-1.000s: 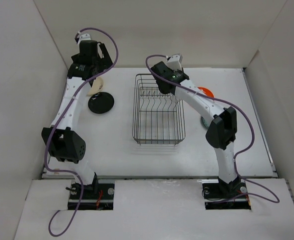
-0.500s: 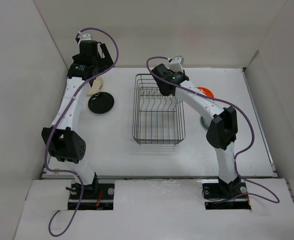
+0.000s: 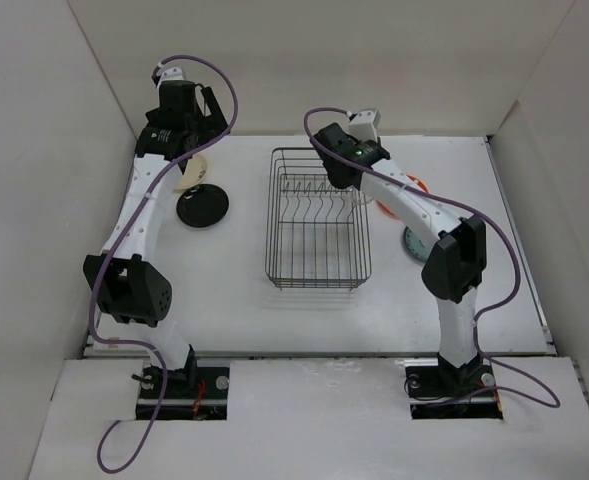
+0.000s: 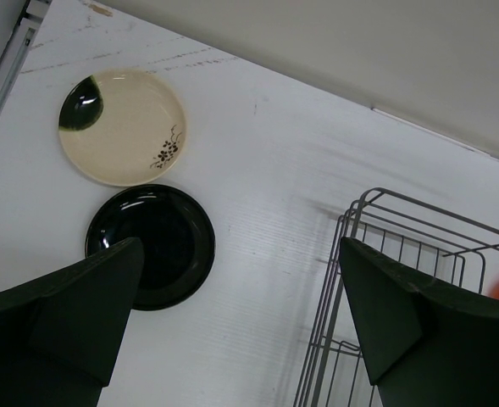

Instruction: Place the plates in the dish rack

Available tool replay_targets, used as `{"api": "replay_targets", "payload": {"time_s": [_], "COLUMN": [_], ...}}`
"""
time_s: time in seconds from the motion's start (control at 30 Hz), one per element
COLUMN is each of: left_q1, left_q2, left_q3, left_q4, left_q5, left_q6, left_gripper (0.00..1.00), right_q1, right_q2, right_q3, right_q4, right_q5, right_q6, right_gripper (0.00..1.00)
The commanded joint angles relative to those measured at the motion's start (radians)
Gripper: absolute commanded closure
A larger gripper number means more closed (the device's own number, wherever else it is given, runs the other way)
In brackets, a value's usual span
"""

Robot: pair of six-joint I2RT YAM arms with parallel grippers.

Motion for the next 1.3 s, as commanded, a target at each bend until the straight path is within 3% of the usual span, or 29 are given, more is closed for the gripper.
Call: {"api": "replay_targets", "payload": {"time_s": [0.0, 0.8, 0.87, 0.97, 1.03, 1.13, 1.27], "left_q1": [0.000, 0.000, 0.000, 0.000, 0.000, 0.000, 0.000], "left_q2": [-0.052, -0.052, -0.052, -0.052, -0.052, -0.052, -0.052], "left_q3": [0.004, 0.004, 0.004, 0.004, 0.004, 0.004, 0.004], "left_q4": [0.032, 0.032, 0.032, 0.032, 0.032, 0.032, 0.032], "left_q5": [0.004, -0.005, -0.005, -0.005, -0.005, -0.005, -0.005], "left_q6": [-0.006, 0.003, 0.003, 0.003, 0.003, 0.003, 0.003], "left_gripper": [0.00, 0.00, 0.00, 0.00, 0.00, 0.00, 0.00], "right_q1": [-0.004, 0.033, 0.033, 0.056, 0.065, 0.065, 0.065], "right_q2": [-0.017, 0.120, 0.129, 0.129, 0.129, 0.117, 0.063], "right_q3": [-0.004, 0.097, 0.088, 0.077, 0.077, 0.077, 0.086], "right_q4": [-0.009, 0.001, 0.001, 0.001, 0.001, 0.001, 0.001], "right_q5": [0.002, -0.050, -0.050, -0.050, -0.050, -0.059, -0.074], "right_q6": [0.013, -0.007, -0.007, 0.004, 0.004, 0.024, 0.065], "right_gripper": [1.00, 1.00, 0.93, 0.66, 0.58, 0.31, 0.25]}}
